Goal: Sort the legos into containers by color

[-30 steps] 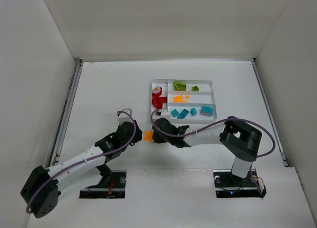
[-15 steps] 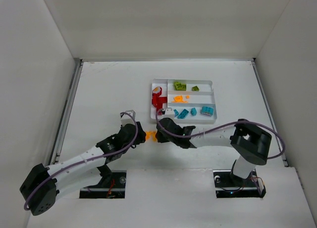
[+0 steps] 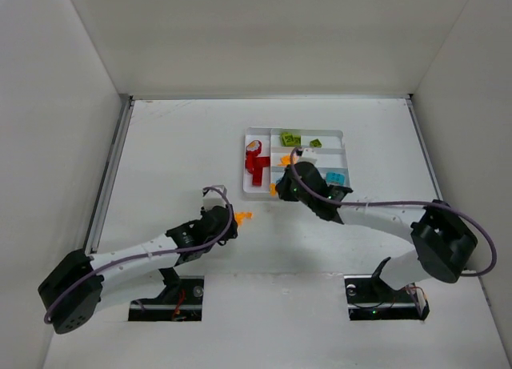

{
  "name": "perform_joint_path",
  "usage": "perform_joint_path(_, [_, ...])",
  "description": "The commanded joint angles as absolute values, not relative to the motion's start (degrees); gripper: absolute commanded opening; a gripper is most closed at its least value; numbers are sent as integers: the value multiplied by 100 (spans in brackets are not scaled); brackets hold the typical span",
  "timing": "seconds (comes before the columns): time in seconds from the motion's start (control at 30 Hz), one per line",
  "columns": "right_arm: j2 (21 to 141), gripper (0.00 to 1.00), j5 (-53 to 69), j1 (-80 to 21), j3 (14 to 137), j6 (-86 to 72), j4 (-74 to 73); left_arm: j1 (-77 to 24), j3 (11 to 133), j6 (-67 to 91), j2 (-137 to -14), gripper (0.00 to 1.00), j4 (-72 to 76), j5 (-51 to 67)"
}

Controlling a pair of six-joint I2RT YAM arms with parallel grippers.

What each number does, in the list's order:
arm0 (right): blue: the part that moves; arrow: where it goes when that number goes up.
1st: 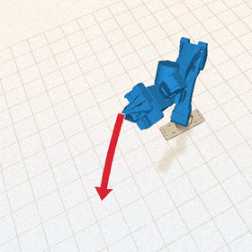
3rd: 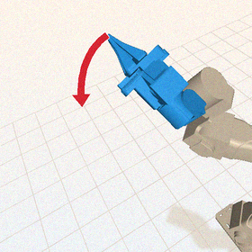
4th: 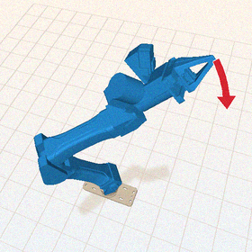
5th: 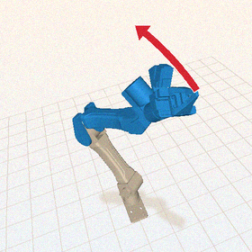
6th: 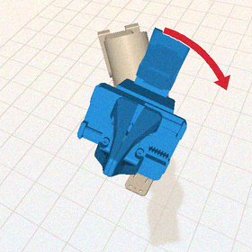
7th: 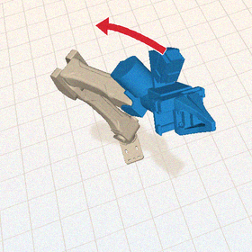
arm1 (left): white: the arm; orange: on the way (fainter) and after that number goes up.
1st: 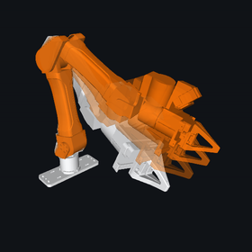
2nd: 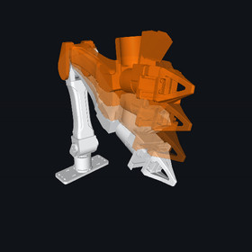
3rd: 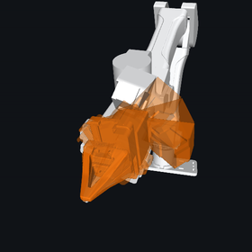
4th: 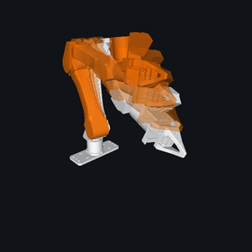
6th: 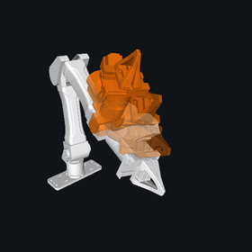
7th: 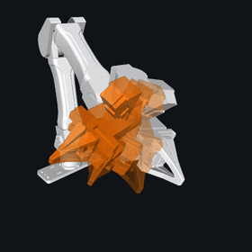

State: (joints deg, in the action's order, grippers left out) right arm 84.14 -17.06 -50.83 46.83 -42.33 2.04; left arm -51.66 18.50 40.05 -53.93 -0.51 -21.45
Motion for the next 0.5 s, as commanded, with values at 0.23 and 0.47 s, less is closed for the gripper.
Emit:
perform_joint_path(0.23, [8682, 10, -1397, -3117, 5360, -3393, 475, -5638, 2259, 3709, -6328, 40, 272, -2909])
perform_joint_path(0.47, [9676, 10, -1397, -2553, 6108, -3208, 440, -5656, 2311, 3568, -6539, 40, 343, -2944])
